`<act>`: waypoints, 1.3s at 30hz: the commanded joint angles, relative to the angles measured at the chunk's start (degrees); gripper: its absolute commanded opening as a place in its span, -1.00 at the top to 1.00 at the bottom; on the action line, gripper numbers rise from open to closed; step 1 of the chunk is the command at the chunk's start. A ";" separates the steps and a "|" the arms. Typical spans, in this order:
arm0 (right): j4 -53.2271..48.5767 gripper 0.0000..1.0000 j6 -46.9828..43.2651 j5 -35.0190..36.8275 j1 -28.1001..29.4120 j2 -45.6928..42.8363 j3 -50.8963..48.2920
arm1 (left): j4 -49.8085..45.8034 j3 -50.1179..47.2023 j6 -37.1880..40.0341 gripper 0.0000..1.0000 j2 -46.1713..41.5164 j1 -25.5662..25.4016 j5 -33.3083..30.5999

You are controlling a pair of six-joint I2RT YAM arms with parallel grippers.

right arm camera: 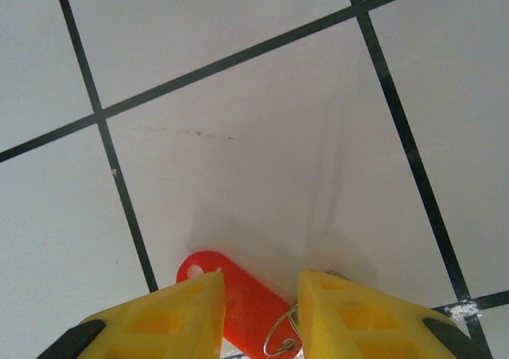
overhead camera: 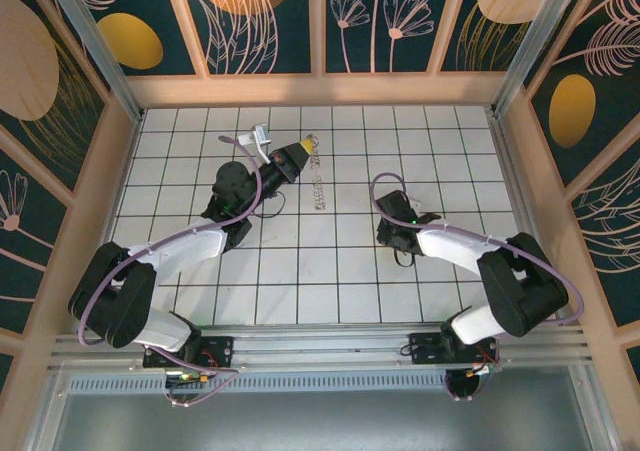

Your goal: Put the keys on the keyring

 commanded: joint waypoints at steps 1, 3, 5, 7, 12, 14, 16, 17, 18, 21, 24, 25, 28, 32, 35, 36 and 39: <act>-0.97 0.40 0.86 1.11 0.32 0.97 0.94 | 4.33 -0.22 0.82 1.00 -1.66 -0.24 1.01; -0.77 0.41 0.93 1.11 0.38 1.19 0.68 | 4.43 -0.27 0.77 1.00 -1.62 -0.25 1.01; -0.82 0.44 0.95 1.31 0.38 1.33 0.51 | 4.61 -0.26 0.64 1.00 -1.57 -0.25 1.09; -0.75 0.47 0.92 1.50 0.38 1.45 0.34 | 4.86 -0.27 0.51 1.00 -1.44 -0.21 1.18; -0.66 0.55 0.86 1.57 0.38 1.75 0.15 | 5.14 -0.22 0.35 1.00 -1.18 -0.25 1.36; -0.73 0.58 0.83 1.55 0.37 1.66 -0.04 | 5.23 -0.21 0.34 1.00 -1.17 -0.25 1.35; -0.83 0.58 0.83 1.63 0.38 1.56 -0.19 | 5.32 -0.28 0.33 1.00 -1.11 -0.25 1.36; -0.99 0.58 0.86 1.64 0.35 1.48 -0.21 | 5.36 -0.29 0.28 1.00 -1.08 -0.25 1.36; -1.14 0.57 0.84 1.64 0.45 1.38 -0.27 | 5.41 -0.34 0.26 1.00 -1.09 -0.25 1.36; -1.94 0.46 0.89 2.05 0.77 0.83 -0.16 | 5.58 -0.36 0.30 1.00 -1.00 -0.23 1.44; -3.14 0.38 0.96 2.89 1.63 0.28 0.31 | 5.67 -0.27 0.25 1.00 -0.91 -0.25 1.53; -3.58 0.38 1.04 3.33 2.09 0.19 0.57 | 5.76 -0.27 0.17 1.00 -0.83 -0.25 1.60; -4.84 0.37 1.16 4.38 3.10 0.18 1.20 | 5.94 -0.23 0.14 1.00 -0.71 -0.25 1.71; -5.91 0.39 1.39 5.62 3.87 0.91 1.69 | 6.19 -0.19 -0.03 1.00 -0.47 -0.19 1.77; -6.19 0.42 1.46 6.08 4.15 1.31 1.73 | 6.47 -0.04 -0.32 1.00 -0.13 -0.25 2.08; -6.20 0.44 1.46 6.21 4.19 1.43 1.73 | 6.62 0.04 -0.42 1.00 -0.04 -0.25 2.15; -6.37 0.49 1.54 6.47 4.28 1.52 1.82 | 6.72 0.06 -0.47 1.00 0.06 -0.25 2.23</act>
